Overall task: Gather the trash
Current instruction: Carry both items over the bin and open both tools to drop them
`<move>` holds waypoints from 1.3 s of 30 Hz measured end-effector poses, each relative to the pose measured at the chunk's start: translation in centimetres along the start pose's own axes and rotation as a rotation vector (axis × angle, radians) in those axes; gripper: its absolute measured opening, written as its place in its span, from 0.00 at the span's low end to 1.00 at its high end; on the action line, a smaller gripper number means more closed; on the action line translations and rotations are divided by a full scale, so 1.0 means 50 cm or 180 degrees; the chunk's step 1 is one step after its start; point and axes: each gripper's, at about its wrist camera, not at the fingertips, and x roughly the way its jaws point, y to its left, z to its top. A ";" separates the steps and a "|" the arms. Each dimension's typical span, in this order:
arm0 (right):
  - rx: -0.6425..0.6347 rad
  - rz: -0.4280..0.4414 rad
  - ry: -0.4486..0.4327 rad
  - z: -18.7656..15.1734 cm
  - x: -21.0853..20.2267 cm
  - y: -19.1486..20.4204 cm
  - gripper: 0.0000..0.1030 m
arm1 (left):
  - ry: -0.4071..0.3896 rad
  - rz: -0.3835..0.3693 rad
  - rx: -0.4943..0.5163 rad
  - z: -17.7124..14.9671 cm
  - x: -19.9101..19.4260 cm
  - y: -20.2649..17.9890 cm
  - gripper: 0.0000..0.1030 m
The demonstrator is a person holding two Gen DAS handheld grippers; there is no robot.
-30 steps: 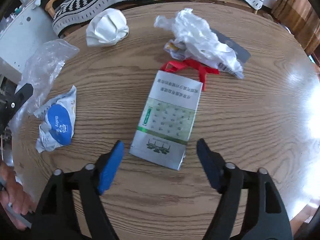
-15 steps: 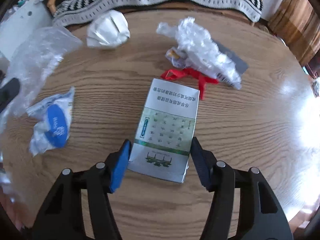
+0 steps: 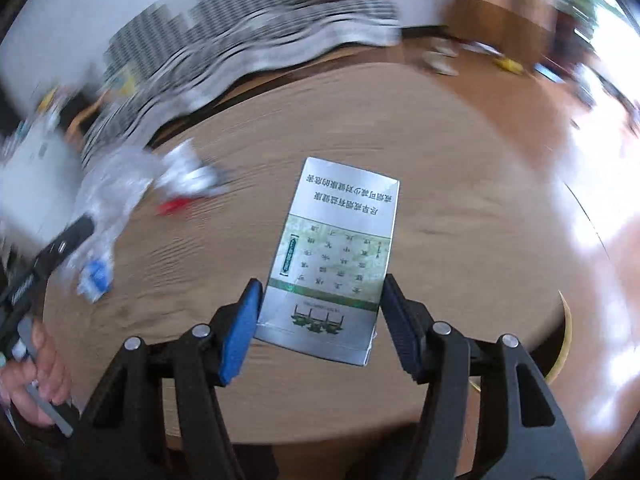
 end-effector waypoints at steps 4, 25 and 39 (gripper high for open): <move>0.0610 -0.0216 -0.0097 -0.039 -0.051 -0.220 0.58 | 0.0117 -0.0423 0.0321 -0.018 0.059 -0.177 0.25; 0.0835 -0.0568 0.0478 -0.152 0.033 -0.506 0.58 | 0.0669 -0.1014 0.1100 -0.145 0.284 -0.585 0.25; 0.0847 -0.0563 0.0444 -0.150 0.029 -0.505 0.69 | 0.0718 -0.0993 0.0981 -0.136 0.298 -0.589 0.25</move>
